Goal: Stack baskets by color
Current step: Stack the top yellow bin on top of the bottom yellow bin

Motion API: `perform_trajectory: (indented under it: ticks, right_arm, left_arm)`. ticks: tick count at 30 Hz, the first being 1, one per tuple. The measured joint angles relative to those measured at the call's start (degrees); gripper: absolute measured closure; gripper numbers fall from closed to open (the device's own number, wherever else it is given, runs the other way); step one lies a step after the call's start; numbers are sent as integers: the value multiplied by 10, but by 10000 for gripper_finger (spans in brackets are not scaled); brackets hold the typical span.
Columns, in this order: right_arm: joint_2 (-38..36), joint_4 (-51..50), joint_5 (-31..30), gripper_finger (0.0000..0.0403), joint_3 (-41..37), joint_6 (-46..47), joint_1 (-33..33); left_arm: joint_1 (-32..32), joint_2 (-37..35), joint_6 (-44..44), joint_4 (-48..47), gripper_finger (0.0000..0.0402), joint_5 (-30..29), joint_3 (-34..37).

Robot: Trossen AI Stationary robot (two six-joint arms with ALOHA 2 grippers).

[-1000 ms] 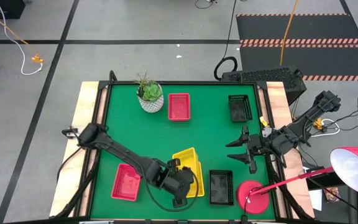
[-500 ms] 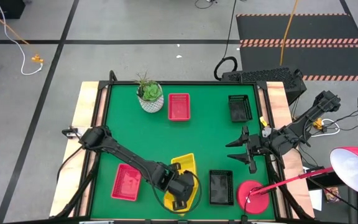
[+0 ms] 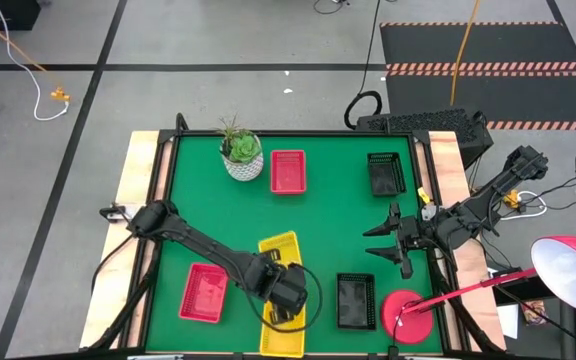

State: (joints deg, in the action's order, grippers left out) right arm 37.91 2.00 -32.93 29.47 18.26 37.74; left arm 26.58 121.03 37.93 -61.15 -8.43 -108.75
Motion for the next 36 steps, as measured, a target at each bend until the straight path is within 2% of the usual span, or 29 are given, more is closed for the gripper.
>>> perform_trajectory:
  ticks: [10,19,28,36]
  right_arm:
    - [0,-10,0,216,0,1,0]
    - [-2,-19,0,216,0,1,0]
    - [-1,-19,0,216,0,6,0]
    - [-2,-13,-1,216,0,7,0]
  left_arm:
    - [-18,-23,2,-53,400,-15,-18]
    - [43,-42,30,-36,400,-6,-131]
    - [126,-25,92,46,401,24,-106]
    - [133,37,107,57,401,86,-105]
